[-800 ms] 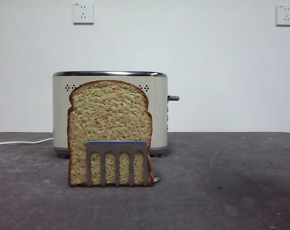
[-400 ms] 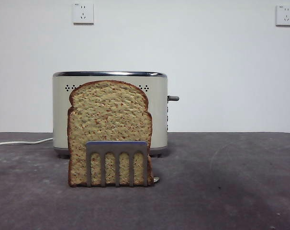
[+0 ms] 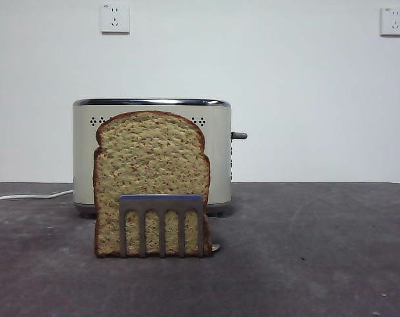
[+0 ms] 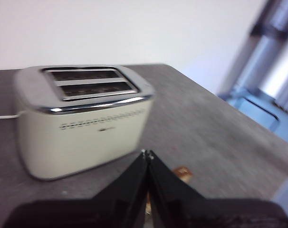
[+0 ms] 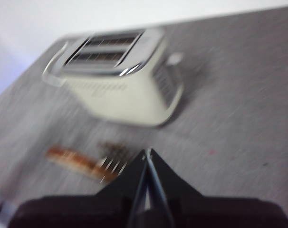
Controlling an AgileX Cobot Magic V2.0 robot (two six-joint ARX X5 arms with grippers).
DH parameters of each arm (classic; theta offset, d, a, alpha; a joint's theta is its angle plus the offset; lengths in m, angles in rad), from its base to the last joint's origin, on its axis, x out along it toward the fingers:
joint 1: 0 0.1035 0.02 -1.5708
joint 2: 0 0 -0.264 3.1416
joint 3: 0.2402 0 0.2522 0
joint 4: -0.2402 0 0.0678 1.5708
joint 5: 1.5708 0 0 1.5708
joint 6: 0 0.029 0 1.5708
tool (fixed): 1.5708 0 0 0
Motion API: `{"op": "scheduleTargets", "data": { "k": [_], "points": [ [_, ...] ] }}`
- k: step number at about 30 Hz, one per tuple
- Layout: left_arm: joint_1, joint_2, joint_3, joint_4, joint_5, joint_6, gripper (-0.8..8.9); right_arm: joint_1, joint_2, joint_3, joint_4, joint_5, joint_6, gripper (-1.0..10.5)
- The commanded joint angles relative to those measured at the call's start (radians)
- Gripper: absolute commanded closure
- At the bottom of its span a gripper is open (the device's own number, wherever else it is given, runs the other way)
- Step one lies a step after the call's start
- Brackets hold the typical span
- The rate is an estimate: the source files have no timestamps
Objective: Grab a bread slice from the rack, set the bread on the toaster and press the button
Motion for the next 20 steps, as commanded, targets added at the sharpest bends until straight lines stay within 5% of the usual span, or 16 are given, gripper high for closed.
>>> {"op": "scheduleTargets", "data": {
  "k": [1, 6, 16, 18, 20],
  "points": [
    [-0.011, 0.043, 0.071, -0.093, 0.052, 0.158, 8.22, 0.002, 0.059, 0.087, -0.126, -0.058, -0.165, 9.6],
    [-0.05, 0.089, 0.158, -0.276, 0.086, 0.273, 8.22, 0.016, 0.125, 0.183, -0.3, -0.111, -0.284, 9.6],
    [-0.1, 0.091, 0.172, -0.38, 0.079, 0.367, 8.11, 0.057, 0.127, 0.188, -0.307, -0.109, -0.283, 9.6],
    [-0.107, 0.093, 0.173, -0.369, 0.078, 0.367, 7.33, 0.06, 0.127, 0.188, -0.307, -0.109, -0.283, 9.6],
    [-0.119, 0.101, 0.174, -0.348, 0.074, 0.367, 5.09, 0.062, 0.127, 0.188, -0.308, -0.109, -0.283, 9.6]
  ]
}}
